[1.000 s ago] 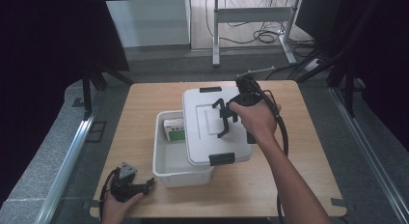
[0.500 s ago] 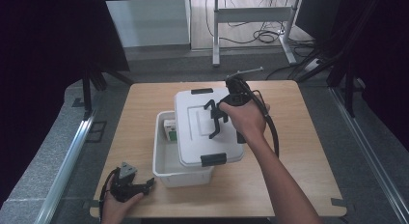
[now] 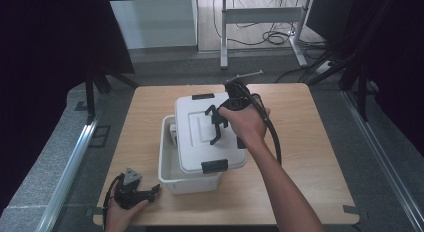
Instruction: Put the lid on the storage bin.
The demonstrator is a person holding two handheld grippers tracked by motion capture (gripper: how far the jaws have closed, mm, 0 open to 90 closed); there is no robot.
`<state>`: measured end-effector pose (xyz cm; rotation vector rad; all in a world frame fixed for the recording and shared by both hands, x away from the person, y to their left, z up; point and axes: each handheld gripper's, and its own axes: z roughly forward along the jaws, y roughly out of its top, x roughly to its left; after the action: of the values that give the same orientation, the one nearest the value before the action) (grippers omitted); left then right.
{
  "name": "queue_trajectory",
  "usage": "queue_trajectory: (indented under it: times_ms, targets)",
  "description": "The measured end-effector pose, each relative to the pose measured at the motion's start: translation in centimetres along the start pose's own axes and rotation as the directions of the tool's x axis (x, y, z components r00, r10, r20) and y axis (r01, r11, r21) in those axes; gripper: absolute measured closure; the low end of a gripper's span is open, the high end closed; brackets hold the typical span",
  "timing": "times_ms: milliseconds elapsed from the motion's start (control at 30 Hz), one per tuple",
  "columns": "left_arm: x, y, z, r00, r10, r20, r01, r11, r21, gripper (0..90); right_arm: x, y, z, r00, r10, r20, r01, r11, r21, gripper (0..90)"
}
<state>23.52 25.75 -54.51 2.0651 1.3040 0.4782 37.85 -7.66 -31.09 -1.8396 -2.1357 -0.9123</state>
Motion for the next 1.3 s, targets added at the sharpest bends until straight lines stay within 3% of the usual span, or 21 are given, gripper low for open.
queue_trajectory:
  times_ms: [633,933,1300]
  targets:
    - [0.0,0.0,0.0,1.0,0.002,0.003,-0.002,1.0,0.001,13.1,1.9,0.3,2.7,0.9999,0.003,0.014,-0.003,0.999,0.05,84.7]
    - [0.0,0.0,0.0,1.0,0.004,0.003,-0.004,1.0,0.0,13.1,3.4,0.3,2.9,0.9997,-0.011,0.02,0.009,0.998,0.056,84.7]
    - [0.1,0.0,0.0,1.0,0.006,0.006,-0.006,1.0,0.001,13.1,3.8,0.0,3.4,0.9995,0.024,0.018,-0.026,0.997,0.07,84.6]
